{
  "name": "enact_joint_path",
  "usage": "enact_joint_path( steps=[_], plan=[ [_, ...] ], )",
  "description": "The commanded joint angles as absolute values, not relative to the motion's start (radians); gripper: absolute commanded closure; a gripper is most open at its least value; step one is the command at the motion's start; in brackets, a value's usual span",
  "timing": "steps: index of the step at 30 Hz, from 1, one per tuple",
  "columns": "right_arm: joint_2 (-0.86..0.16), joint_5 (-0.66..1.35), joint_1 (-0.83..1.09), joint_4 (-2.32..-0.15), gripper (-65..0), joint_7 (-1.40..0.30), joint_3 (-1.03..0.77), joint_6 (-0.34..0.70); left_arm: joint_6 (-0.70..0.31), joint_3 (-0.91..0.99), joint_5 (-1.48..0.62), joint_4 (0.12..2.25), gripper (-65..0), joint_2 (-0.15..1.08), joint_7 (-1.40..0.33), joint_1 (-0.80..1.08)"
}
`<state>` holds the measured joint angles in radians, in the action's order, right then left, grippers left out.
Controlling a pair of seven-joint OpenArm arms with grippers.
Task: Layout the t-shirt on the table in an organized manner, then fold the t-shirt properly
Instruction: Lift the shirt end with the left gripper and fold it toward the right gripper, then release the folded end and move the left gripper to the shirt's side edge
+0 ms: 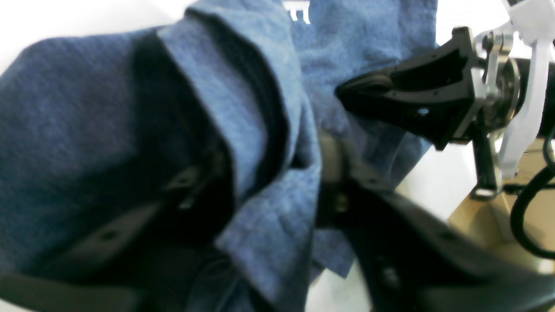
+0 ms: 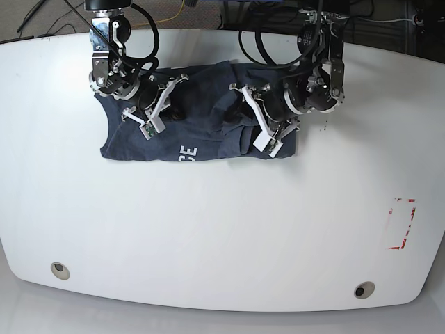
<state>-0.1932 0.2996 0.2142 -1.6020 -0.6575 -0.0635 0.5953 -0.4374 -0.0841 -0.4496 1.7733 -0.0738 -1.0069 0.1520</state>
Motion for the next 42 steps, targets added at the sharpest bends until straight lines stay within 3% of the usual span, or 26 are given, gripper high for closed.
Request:
enact_joint_path(
  steps=[1,16,25,36,42],
  plan=[
    [-0.197,0.269,0.214,-1.601,0.0,-0.697,-0.061,0.587,-0.441,-0.087,-0.475,1.796,-27.4,-0.077,-0.997,0.140],
    [-0.197,0.269,0.216,-1.601,0.0,-0.697,-0.059,0.587,-0.447,-0.165,-0.665,1.802,-29.3,-0.099,-1.029,0.085],
    [-0.197,0.269,0.216,-1.600,0.0,-0.697,-0.059,0.587,-0.447,-0.203,-0.676,1.857,-29.2,-0.105,-1.043,0.068],
    [-0.197,0.269,0.214,-1.600,0.0,-0.697,-0.059,0.587,-0.449,-0.125,-0.670,1.871,-29.1,-0.068,-1.041,0.021],
    [-0.197,0.269,0.214,-1.601,0.0,-0.697,-0.059,0.587,-0.447,-0.035,-0.575,1.870,-28.9,0.010,-1.015,-0.012]
  ],
)
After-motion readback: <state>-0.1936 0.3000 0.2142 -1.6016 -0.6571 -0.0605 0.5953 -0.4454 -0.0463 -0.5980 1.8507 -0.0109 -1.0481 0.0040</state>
